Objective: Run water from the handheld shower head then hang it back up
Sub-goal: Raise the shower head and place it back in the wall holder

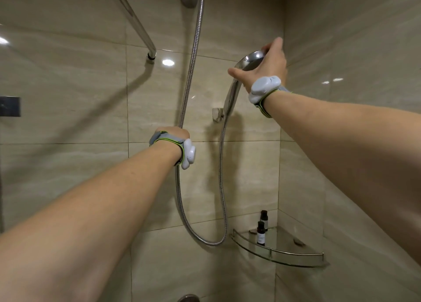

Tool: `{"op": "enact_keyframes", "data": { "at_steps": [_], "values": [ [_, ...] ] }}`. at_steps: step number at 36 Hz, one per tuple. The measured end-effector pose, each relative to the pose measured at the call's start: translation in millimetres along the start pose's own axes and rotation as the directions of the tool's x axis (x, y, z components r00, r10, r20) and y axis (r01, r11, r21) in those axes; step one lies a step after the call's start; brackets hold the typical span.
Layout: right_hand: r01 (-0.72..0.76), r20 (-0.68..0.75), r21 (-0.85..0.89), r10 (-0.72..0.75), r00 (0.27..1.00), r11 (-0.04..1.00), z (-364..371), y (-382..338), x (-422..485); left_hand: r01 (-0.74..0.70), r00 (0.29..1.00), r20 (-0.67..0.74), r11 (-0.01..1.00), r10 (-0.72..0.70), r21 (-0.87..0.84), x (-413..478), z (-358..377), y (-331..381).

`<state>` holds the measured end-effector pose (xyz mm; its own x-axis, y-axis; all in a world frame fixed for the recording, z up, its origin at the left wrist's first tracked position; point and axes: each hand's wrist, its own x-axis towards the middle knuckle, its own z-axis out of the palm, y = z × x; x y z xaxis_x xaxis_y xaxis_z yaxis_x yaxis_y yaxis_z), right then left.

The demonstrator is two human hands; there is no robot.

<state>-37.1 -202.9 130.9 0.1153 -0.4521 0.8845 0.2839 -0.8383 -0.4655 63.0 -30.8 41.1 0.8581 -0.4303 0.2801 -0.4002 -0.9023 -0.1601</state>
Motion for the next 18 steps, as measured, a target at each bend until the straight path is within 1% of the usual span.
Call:
{"op": "enact_keyframes", "data": {
  "at_steps": [8,15,18],
  "values": [
    [0.045,-0.014,-0.023,-0.045,0.999,0.999,-1,-5,12,-0.006,0.998,0.059,1.0,0.007,-0.015,-2,-9,7],
    [0.067,-0.031,0.01,-0.067,0.997,0.998,-5,-8,17,-0.062,0.993,0.093,0.992,0.073,-0.11,-18,-22,20],
    [0.069,-0.046,0.017,-0.068,0.997,0.997,-8,-10,21,-0.046,0.993,0.099,0.991,0.059,-0.128,-20,-24,20]
  ]
}}
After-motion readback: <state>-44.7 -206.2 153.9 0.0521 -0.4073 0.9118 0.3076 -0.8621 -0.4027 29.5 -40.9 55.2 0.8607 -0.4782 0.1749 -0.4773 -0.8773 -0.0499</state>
